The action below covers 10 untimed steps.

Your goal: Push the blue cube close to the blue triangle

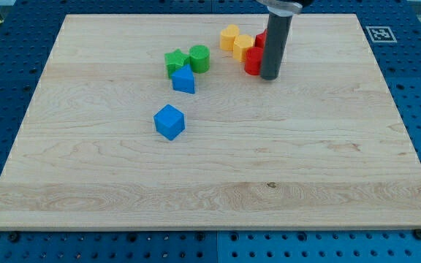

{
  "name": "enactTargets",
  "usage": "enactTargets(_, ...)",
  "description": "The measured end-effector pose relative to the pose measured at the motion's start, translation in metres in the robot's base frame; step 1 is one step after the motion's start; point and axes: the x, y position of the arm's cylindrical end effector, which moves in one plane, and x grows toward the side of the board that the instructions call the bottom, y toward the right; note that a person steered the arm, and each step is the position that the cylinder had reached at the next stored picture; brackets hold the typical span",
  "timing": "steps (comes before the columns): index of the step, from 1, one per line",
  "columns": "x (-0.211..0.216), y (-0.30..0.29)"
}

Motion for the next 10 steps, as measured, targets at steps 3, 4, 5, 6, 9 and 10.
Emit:
enactTargets(3, 0.133, -0.027)
enactTargets(4, 0.188, -0.076)
enactTargets(5, 0.213, -0.141)
enactTargets(6, 0.204, -0.151)
enactTargets(9, 0.147, -0.138)
enactTargets(10, 0.135, -0.143)
